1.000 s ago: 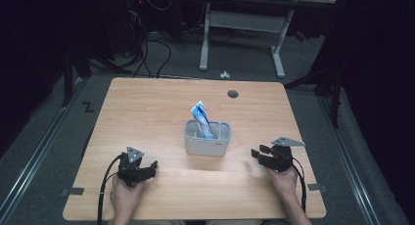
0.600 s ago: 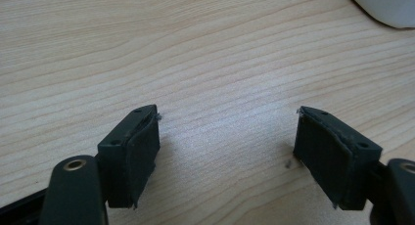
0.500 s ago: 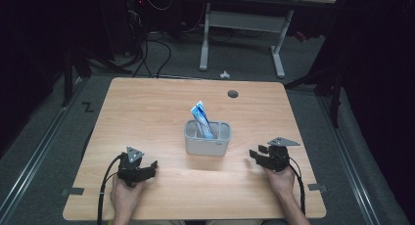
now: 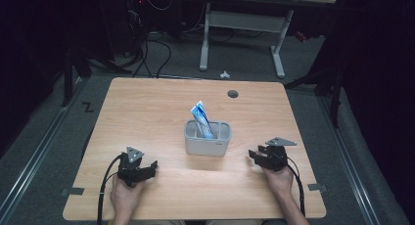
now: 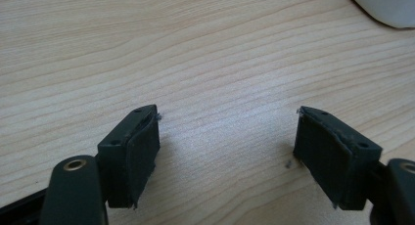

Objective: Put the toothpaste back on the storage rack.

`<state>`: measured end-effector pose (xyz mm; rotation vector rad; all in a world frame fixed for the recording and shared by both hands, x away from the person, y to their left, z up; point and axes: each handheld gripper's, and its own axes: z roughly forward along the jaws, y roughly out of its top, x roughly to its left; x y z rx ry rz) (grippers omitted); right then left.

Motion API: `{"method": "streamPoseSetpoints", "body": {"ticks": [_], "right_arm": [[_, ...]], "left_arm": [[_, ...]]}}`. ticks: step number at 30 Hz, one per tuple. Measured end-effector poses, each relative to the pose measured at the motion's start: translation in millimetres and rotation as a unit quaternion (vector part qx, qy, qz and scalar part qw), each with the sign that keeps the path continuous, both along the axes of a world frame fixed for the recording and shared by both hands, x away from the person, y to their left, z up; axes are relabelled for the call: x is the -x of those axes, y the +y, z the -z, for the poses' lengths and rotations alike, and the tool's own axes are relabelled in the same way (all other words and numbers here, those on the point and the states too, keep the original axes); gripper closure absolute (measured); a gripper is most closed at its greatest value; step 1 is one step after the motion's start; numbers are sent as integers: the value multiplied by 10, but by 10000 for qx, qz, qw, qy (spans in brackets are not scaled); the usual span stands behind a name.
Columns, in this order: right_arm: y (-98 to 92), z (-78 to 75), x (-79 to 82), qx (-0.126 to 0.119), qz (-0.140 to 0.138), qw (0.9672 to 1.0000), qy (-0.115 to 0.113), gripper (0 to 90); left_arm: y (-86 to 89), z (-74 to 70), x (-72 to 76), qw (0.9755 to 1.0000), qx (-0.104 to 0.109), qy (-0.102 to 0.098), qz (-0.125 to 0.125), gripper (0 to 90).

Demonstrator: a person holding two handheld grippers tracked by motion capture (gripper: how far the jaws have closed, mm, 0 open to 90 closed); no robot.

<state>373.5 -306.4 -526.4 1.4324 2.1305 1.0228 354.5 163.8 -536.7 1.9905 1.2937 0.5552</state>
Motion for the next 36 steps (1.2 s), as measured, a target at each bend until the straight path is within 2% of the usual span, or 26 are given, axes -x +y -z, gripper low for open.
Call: {"method": "streamPoseSetpoints", "body": {"ticks": [11, 12, 14, 15, 16, 36], "right_arm": [[41, 38, -12, 123, 10, 9999, -17, 468], [50, 37, -10, 160, 12, 9999, -15, 463], [104, 41, 2, 465, -44, 9989, -101, 445], [104, 41, 2, 465, -44, 9989, -101, 445], [125, 43, 9, 563, -68, 9983, -155, 445], [119, 44, 5, 534, -27, 9985, -123, 425]], "left_arm": [[0, 0, 0, 10000, -1, 0, 1, 254], [0, 0, 0, 10000, -1, 0, 0, 254], [0, 0, 0, 10000, -1, 0, 1, 254], [0, 0, 0, 10000, -1, 0, 1, 254], [1, 0, 0, 10000, 0, 1, 2, 254], [1, 0, 2, 10000, 3, 2, 1, 254]]}}
